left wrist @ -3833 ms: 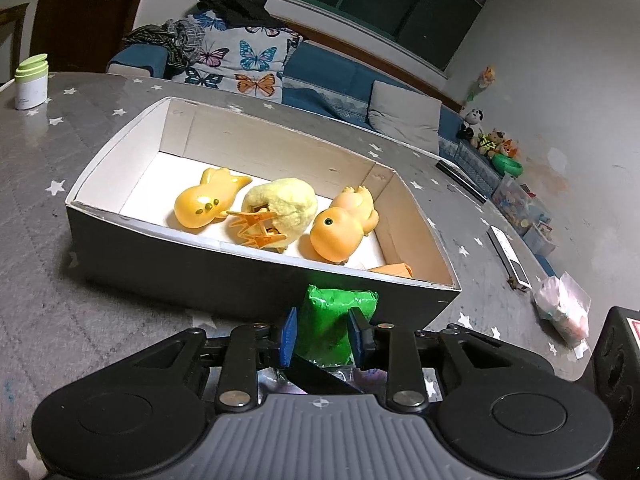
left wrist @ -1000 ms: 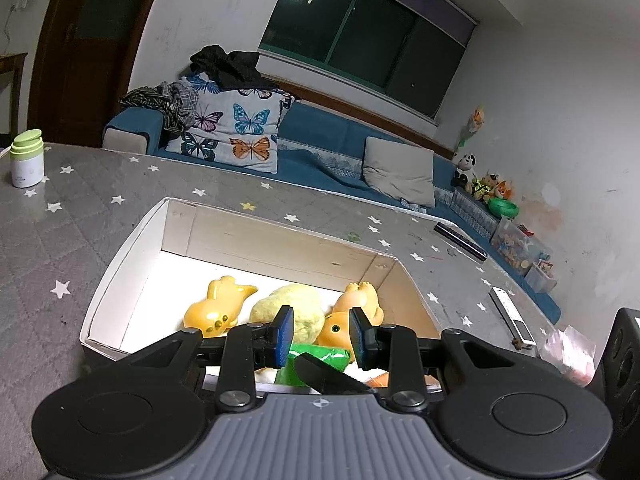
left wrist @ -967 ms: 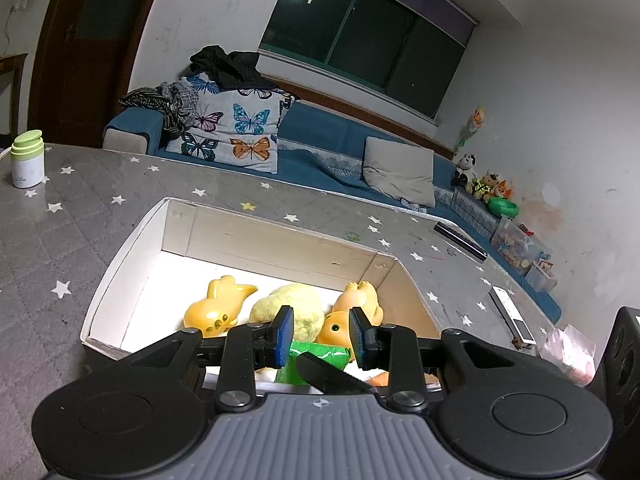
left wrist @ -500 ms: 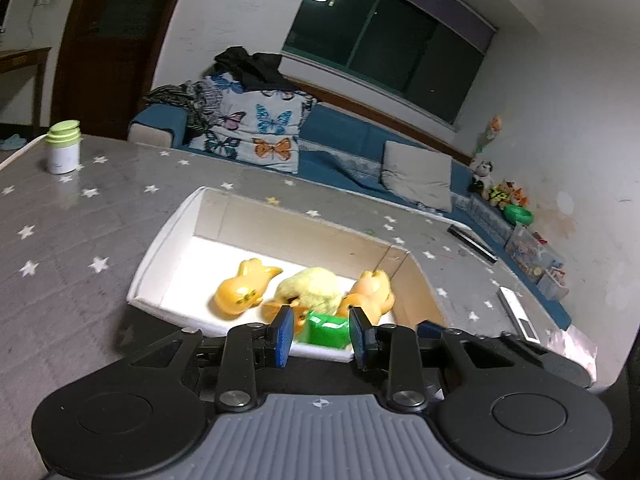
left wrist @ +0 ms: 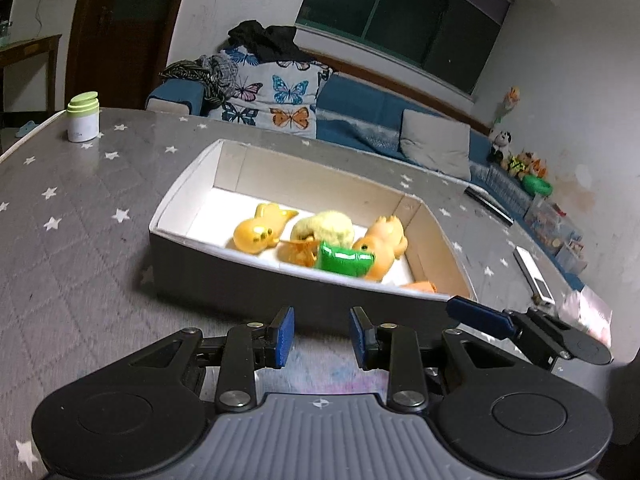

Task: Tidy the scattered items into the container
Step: 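Open both tools and pull them back from the box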

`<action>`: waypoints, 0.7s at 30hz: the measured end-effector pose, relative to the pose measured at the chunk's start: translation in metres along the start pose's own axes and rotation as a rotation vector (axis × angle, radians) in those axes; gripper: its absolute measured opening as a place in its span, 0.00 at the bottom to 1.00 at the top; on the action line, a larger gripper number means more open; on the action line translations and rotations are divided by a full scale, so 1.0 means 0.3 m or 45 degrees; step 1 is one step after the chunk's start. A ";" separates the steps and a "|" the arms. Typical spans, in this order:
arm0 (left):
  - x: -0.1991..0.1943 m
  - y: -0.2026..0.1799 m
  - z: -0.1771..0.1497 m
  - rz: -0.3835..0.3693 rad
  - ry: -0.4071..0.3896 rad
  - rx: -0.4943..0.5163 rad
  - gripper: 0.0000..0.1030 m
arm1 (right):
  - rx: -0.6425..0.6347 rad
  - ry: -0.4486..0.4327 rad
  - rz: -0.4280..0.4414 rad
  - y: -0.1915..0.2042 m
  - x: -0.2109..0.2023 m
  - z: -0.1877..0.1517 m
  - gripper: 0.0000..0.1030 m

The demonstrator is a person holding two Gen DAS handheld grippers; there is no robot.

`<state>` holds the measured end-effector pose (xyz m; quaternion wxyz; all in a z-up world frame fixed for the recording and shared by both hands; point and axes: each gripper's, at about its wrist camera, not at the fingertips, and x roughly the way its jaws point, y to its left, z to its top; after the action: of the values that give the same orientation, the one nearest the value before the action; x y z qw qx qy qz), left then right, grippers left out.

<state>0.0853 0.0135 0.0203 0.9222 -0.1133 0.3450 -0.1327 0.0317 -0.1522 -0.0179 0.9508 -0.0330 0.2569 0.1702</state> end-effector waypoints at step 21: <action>0.000 -0.004 -0.055 0.149 0.037 -0.008 0.33 | 0.072 0.071 -0.023 0.002 -0.027 -0.054 1.00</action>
<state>0.0741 0.0103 0.0083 0.9229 -0.0939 0.3649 -0.0793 0.0172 -0.1565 -0.0280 0.9453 -0.0131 0.2875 0.1535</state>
